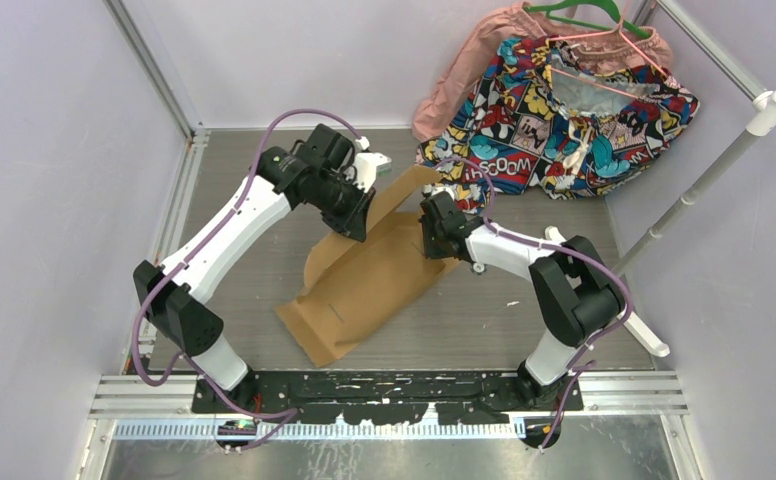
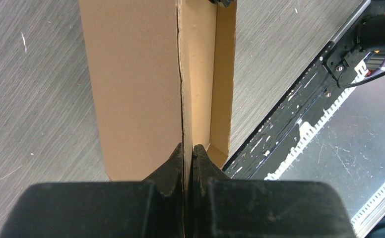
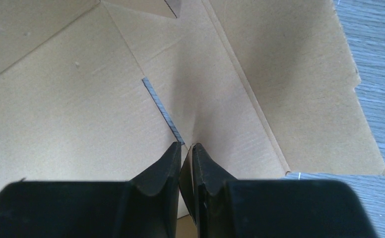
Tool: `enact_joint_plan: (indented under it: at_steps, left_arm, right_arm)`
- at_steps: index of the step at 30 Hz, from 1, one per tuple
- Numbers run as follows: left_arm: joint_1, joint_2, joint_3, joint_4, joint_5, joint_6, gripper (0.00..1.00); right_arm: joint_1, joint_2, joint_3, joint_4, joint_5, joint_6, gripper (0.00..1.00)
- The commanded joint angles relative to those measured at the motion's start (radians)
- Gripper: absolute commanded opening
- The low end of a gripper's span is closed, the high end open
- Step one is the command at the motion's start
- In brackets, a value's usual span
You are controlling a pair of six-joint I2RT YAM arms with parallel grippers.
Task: Fold the paper box
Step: Fold the paper box at the center of the board.
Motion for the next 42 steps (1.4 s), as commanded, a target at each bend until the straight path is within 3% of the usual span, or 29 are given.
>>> enact_joint_plan:
  at_steps: [1,16,42]
  left_arm:
    - [-0.006,0.002,0.055,0.057,0.070,-0.010,0.04]
    - [-0.001,-0.002,0.052,0.029,-0.035,0.039,0.01]
    - [0.008,-0.032,0.049,0.029,-0.049,0.044,0.00]
  right_arm:
    - [0.006,0.017,0.027,0.010,-0.021,0.009,0.22]
    - [0.006,-0.038,0.027,-0.015,-0.013,0.011,0.31]
    - [-0.065,-0.078,0.102,-0.070,0.004,0.043,0.44]
